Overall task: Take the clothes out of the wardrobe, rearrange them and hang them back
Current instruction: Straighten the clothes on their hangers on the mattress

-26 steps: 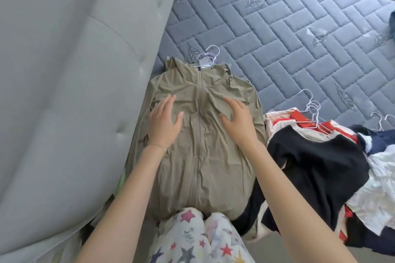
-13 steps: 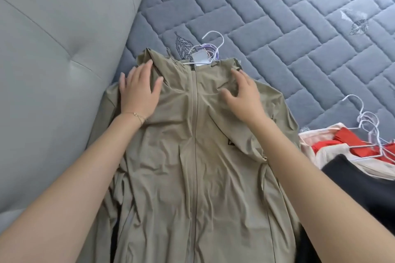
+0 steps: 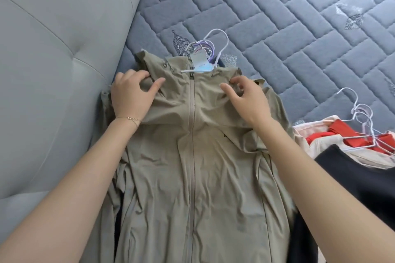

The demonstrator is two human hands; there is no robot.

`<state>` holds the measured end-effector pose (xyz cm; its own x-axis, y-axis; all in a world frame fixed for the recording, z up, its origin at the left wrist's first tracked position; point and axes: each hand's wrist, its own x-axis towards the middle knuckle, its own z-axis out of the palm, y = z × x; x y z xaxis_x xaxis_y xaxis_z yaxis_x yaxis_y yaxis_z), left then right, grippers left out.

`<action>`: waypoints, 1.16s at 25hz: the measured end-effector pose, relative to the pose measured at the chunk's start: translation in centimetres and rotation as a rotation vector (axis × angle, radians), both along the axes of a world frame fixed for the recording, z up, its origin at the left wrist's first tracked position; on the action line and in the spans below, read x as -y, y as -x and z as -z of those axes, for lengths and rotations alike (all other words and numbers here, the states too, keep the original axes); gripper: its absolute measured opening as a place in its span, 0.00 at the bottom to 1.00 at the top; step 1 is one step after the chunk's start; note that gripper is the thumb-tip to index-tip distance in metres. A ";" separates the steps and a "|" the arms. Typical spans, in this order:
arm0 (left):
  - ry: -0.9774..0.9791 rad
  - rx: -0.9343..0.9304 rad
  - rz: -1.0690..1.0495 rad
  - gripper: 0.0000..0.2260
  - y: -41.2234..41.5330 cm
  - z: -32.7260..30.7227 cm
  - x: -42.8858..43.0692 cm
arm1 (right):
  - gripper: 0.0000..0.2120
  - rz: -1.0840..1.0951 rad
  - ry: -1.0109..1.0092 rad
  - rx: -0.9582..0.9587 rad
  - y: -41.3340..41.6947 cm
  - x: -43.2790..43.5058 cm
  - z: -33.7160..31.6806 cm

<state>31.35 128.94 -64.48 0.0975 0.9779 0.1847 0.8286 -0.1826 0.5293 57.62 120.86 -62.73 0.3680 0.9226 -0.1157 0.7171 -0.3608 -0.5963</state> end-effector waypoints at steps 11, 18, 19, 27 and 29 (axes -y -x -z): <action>0.153 0.154 -0.110 0.15 8.2 -20.8 15.2 | 0.17 0.104 -0.049 -0.274 8.7 14.1 -19.9; 0.143 0.214 -0.138 0.15 13.3 -32.0 25.8 | 0.20 0.082 -0.078 -0.297 13.8 23.5 -32.2; 0.127 0.213 -0.136 0.16 14.1 -33.3 26.8 | 0.20 0.083 -0.094 -0.299 14.6 24.6 -33.5; -0.025 0.267 -0.129 0.19 20.9 -40.1 32.9 | 0.21 0.106 -0.232 -0.236 21.3 31.4 -40.6; -0.031 0.250 -0.097 0.18 22.3 -41.0 34.2 | 0.21 0.129 -0.239 -0.227 22.8 33.5 -41.7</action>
<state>9.06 94.72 -23.45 -0.0489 0.9740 0.2213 0.6871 -0.1280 0.7152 34.84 87.36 -21.07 0.4727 0.8812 0.0062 0.5145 -0.2702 -0.8138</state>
